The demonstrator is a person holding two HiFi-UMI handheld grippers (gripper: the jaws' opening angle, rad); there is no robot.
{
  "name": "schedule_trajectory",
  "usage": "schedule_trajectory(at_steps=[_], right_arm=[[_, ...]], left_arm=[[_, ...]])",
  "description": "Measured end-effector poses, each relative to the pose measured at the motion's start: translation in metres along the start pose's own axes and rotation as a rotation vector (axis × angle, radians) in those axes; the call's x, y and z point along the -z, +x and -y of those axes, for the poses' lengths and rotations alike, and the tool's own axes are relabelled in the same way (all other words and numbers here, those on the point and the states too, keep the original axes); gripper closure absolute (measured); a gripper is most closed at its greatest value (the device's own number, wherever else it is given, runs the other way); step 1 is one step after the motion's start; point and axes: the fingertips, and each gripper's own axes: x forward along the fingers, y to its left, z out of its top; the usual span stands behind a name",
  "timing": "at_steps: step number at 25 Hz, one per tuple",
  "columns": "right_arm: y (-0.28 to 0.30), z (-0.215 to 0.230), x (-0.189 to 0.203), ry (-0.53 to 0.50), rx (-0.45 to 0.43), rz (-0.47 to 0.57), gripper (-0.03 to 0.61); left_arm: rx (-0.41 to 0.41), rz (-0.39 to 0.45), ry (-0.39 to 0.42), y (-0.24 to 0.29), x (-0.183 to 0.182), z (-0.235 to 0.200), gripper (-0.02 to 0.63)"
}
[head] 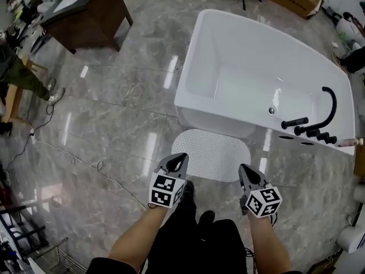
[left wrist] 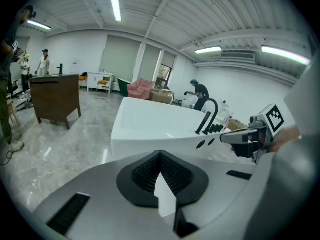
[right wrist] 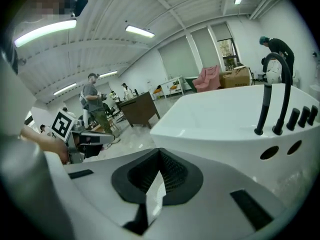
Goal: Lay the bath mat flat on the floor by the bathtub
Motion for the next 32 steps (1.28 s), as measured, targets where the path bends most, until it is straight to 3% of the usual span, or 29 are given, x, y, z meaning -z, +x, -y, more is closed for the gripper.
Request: schedule_trajectory(at_steps=[7, 16, 25, 32], right_arm=[[-0.052, -0.035, -0.1, -0.048, -0.049, 0.143, 0.565], [-0.159, -0.003, -0.137, -0.064, -0.1, 0.239, 0.565], [-0.261, 0.035, -0.162, -0.098, -0.177, 0.343, 0.566], [-0.302, 0.04, -0.166, -0.118, -0.185, 0.38, 0.565]], left_arm=[[0.007, 0.073, 0.01, -0.039, -0.082, 0.038, 0.603], [-0.06, 0.217, 0.084, -0.083, -0.165, 0.125, 0.603], [-0.105, 0.312, 0.108, -0.129, -0.191, 0.237, 0.603], [-0.099, 0.333, 0.096, -0.151, -0.181, 0.273, 0.603]])
